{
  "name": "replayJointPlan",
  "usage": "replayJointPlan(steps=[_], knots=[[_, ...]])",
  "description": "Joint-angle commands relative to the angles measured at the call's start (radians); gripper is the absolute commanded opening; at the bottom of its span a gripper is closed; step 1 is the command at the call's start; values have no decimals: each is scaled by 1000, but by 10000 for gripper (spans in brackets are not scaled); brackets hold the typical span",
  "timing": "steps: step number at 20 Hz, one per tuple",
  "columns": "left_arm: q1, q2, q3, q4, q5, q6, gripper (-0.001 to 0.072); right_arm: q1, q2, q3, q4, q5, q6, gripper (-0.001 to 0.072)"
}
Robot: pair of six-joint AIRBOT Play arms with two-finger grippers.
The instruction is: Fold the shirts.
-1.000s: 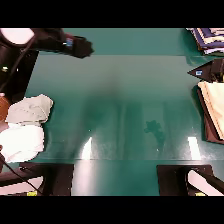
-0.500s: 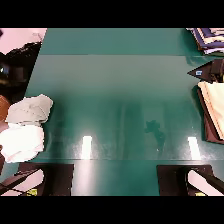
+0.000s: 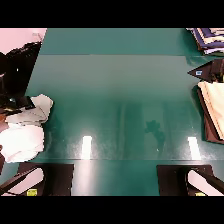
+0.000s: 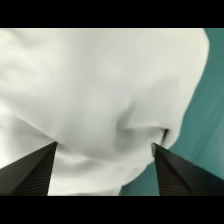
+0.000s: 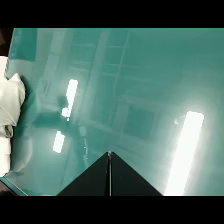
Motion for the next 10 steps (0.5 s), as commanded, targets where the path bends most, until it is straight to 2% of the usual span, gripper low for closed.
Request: replayJointPlan(steps=[1,2,3,7,10], knots=[[8,-10,-55,5,63,-48,381,0,0,0,0,-2,0,20],[8,-10,-53,1,62,-48,116,0,0,0,0,-4,0,20],[8,-10,-46,1,53,-48,34,0,0,0,0,-10,1,20],[-9,45,122,-43,-37,-24,24,0,0,51,1,-40,1,20],[-109,152,372,-43,-72,-19,24,0,0,177,1,-111,1,20]])
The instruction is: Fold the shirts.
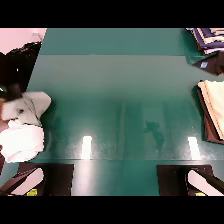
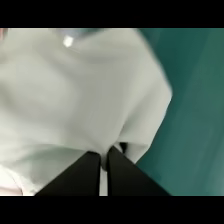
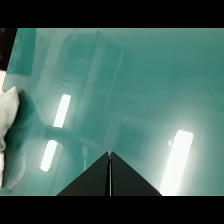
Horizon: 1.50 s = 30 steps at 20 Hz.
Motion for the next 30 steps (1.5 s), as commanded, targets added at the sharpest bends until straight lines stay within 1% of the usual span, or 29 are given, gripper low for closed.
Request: replayJointPlan(steps=[1,4,5,6,8,11,15,17,18,19,20,21,22,25,27,30], knots=[[-118,92,287,-14,-72,11,23,0,-1,125,0,-88,0,20],[-306,101,570,-4,-172,3,22,0,-1,226,-1,-151,0,20],[-384,101,634,16,-177,-7,22,0,-1,253,-2,-158,0,20],[-456,101,673,43,-172,-35,22,0,-1,272,-2,-163,0,20],[-582,94,692,63,-161,-74,22,0,-1,300,-2,-163,0,20],[-768,14,681,53,-180,-126,22,0,-1,310,-1,-156,0,20],[-1043,-188,646,3,-159,-126,25,0,-1,310,-1,-120,0,20],[-1148,-312,630,-56,-148,-118,27,0,-1,310,-1,-101,0,20],[-1190,-375,623,-97,-137,-97,29,0,-1,310,-1,-90,0,20],[-1221,-430,616,-136,-122,-71,175,0,-1,310,-2,-81,0,20],[-1248,-486,616,-165,-109,-66,471,0,-1,310,-2,-75,0,20],[-1265,-529,617,-171,-100,-59,599,0,-1,310,-2,-72,0,20],[-1265,-562,617,-173,-99,-24,602,0,-1,310,-2,-68,0,20],[-1186,-571,627,-82,-125,-12,602,0,-1,309,-2,-60,0,20],[-1065,-562,640,-35,-161,-10,602,0,-1,309,-2,-60,0,20],[-855,-562,618,-66,-200,-11,602,0,-1,309,-3,-58,0,20]])
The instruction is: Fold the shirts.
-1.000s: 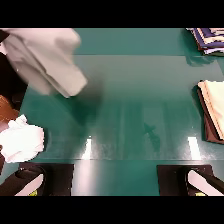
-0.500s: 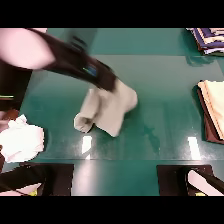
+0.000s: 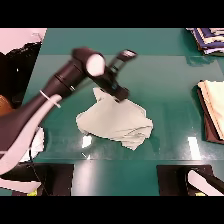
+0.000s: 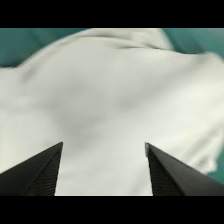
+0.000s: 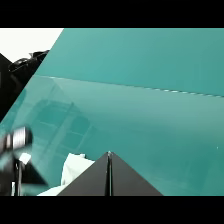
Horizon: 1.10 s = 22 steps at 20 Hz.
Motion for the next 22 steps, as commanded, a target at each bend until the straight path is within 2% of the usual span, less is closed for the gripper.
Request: replayJointPlan(steps=[1,6,8,11,13,14,16,17,22], knots=[[208,-8,-36,-28,-40,15,603,0,0,1,0,5,0,20],[391,-8,-297,-254,42,156,602,0,0,1,0,5,0,20],[401,-10,-412,-311,121,218,602,0,0,1,0,5,0,20],[386,-34,-501,-375,168,282,602,0,0,1,0,5,0,20],[376,-50,-508,-393,188,292,601,0,0,1,0,8,1,20],[376,-50,-507,-393,203,290,555,0,0,-2,0,10,1,20],[383,-47,-486,-392,201,283,54,0,0,-28,0,23,1,20],[393,-45,-467,-391,190,277,24,0,1,-56,1,33,2,20],[464,31,-311,-374,158,240,25,11,0,-382,-42,71,11,20]])
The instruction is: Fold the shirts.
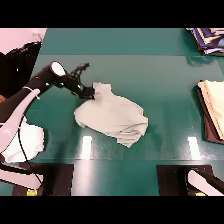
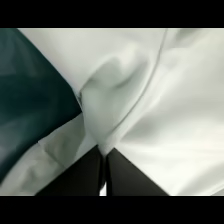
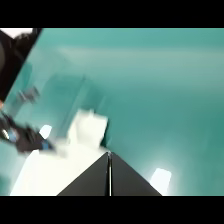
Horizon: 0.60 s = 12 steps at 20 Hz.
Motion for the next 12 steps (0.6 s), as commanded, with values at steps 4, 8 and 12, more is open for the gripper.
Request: replayJointPlan(steps=[4,8,12], knots=[[35,62,145,7,-33,-13,26,132,0,-560,-113,-136,14,230],[35,61,146,8,-47,-13,26,294,-89,-808,8,-314,-22,395],[35,61,146,8,-55,-13,26,430,-250,-801,123,-345,-107,395]])
